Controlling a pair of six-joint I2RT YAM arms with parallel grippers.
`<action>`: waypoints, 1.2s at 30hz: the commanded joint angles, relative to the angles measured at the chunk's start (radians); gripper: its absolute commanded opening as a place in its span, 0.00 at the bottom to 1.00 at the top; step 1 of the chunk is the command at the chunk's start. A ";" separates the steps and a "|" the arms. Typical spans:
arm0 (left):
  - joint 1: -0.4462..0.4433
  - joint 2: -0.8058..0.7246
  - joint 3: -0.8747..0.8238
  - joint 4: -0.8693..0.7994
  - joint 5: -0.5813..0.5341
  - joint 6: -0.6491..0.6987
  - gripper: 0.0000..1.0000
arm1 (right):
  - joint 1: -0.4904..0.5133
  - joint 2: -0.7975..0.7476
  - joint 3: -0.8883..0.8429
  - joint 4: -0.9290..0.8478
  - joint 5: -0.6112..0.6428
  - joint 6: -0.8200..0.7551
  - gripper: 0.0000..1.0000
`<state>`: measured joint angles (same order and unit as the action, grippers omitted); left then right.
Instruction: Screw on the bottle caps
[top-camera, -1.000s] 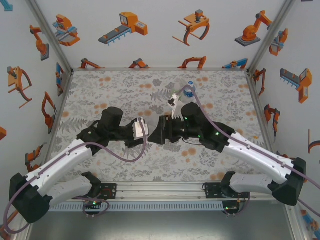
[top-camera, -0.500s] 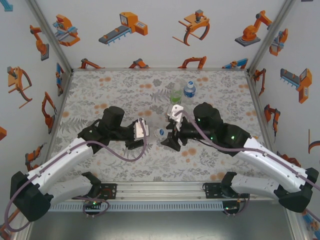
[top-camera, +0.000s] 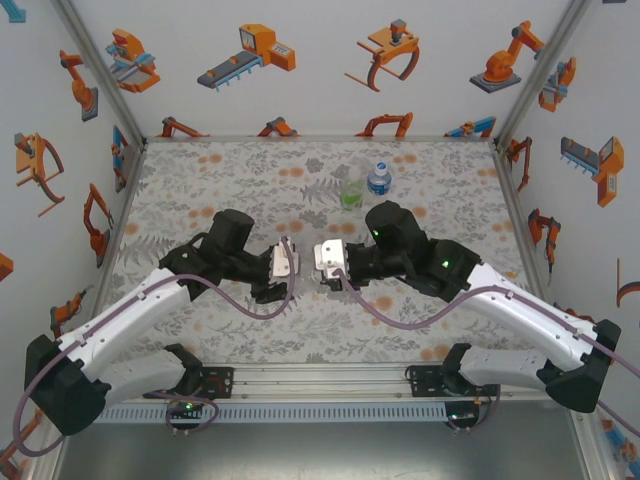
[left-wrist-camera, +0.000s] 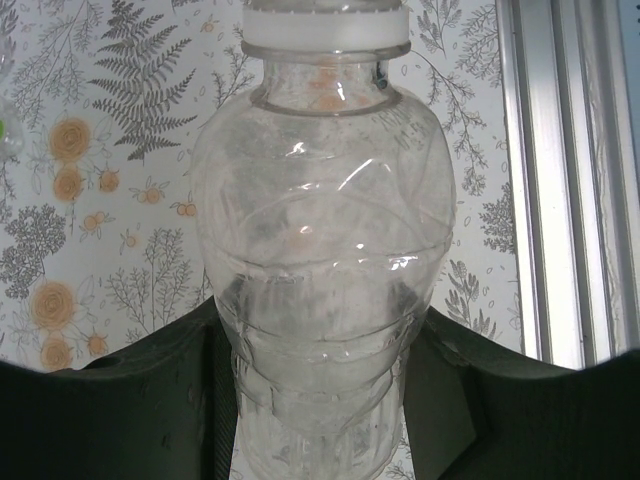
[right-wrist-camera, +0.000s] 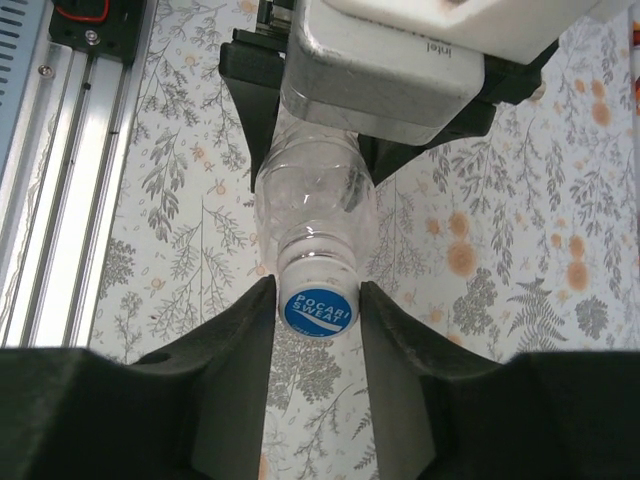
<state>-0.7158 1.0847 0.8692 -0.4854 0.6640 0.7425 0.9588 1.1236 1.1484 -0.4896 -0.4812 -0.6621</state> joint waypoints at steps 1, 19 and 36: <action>-0.004 -0.001 0.032 -0.022 0.044 0.026 0.00 | 0.002 -0.002 0.001 0.029 -0.027 -0.039 0.33; -0.003 -0.037 -0.003 0.083 -0.181 -0.033 0.00 | -0.001 0.013 -0.188 0.286 0.334 1.437 0.00; -0.004 -0.021 -0.004 0.098 -0.186 -0.045 0.00 | -0.096 0.025 -0.227 0.302 0.226 1.850 0.18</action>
<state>-0.7139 1.0702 0.8413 -0.5091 0.4141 0.7254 0.8593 1.1404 0.8597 -0.1280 -0.2001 1.2510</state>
